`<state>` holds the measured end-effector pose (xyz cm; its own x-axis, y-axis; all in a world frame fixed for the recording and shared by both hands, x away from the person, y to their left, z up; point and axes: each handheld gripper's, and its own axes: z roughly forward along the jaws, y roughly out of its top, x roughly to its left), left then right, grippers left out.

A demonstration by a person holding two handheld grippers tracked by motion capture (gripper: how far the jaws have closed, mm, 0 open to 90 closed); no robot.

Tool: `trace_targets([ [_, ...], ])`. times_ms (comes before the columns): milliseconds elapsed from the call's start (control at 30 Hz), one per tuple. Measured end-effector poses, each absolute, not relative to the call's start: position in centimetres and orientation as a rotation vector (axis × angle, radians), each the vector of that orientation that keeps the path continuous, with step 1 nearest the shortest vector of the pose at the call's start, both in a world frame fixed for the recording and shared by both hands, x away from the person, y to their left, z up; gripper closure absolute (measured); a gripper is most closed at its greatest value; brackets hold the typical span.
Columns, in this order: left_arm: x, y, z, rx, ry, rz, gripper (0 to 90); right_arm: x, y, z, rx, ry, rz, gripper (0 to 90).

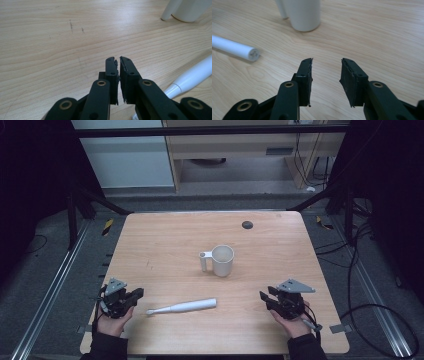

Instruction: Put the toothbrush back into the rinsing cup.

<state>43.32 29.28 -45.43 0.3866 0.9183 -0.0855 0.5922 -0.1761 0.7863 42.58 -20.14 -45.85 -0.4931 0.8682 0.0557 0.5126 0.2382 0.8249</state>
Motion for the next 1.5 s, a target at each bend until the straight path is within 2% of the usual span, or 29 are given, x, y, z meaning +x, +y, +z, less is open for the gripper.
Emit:
trace_targets([
  [300,43.4,29.3,-45.4,1.886,1.300,0.550,88.8,43.6,-16.3,-45.5,1.192,2.187,1.206,71.5],
  [867,43.5,29.4,-45.5,1.896,1.298,0.558,89.3,46.1,-8.7,-46.3,1.118,2.317,1.243,89.4],
  [1167,43.8,30.2,-45.6,1.883,1.325,0.577,89.3,47.1,-6.2,-47.9,1.109,2.399,1.194,90.0],
  [1500,43.9,30.6,-45.7,1.874,1.339,0.583,89.2,47.0,-5.7,-48.7,1.087,2.437,1.148,90.0],
])
